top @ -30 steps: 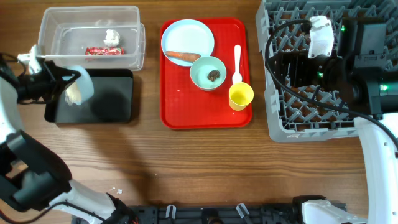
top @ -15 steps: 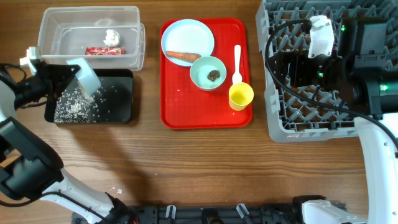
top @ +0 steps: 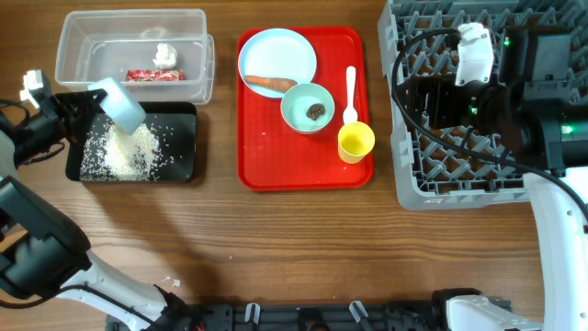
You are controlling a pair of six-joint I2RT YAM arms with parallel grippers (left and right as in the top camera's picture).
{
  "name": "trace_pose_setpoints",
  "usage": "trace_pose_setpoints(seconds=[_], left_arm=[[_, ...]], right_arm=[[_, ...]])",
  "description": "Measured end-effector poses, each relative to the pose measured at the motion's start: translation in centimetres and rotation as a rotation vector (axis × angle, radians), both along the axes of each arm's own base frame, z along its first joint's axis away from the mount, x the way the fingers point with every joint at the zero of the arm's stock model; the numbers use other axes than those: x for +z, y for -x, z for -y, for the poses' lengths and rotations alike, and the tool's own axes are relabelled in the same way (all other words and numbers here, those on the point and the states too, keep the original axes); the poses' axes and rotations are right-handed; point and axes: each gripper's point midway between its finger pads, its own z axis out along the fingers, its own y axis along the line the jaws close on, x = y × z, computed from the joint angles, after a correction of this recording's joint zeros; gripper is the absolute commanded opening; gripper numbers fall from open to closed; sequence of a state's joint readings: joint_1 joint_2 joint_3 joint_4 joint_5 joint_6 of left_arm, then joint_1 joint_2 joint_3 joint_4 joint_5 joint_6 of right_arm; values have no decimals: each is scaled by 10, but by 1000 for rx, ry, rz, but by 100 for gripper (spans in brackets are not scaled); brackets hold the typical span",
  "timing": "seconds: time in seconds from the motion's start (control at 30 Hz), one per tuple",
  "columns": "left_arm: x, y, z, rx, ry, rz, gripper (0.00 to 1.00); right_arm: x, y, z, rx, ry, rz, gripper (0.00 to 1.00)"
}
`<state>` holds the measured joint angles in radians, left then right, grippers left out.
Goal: Sort waste into correct bins and load items into the dishwasher rack
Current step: 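Tip the rice bowl over the black tray to pour out rice, then set the empty light-blue bowl back on the red tray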
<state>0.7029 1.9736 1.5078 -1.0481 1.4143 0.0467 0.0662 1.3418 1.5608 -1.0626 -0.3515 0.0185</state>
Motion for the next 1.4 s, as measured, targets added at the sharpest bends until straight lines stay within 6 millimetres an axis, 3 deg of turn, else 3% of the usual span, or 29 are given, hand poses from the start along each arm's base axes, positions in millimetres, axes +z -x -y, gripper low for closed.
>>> trace_pose_setpoints(seconds=[0.37, 0.7, 0.83, 1.1, 1.23, 1.4], left_arm=[[19, 0, 2, -2, 119, 33, 4], [22, 0, 4, -4, 139, 34, 4], [20, -3, 14, -28, 131, 26, 4], [14, -8, 58, -127, 28, -34, 4], [12, -9, 100, -218, -80, -63, 4], [-3, -6, 173, -389, -238, -83, 4]], right_arm=[[-4, 4, 0, -1, 1, -23, 100], [-3, 4, 0, -1, 1, -22, 100], [-3, 4, 0, -1, 1, -22, 100], [-3, 3, 0, -1, 2, -20, 100], [-1, 1, 1, -4, 3, -6, 100], [-1, 1, 1, -4, 4, -6, 100]])
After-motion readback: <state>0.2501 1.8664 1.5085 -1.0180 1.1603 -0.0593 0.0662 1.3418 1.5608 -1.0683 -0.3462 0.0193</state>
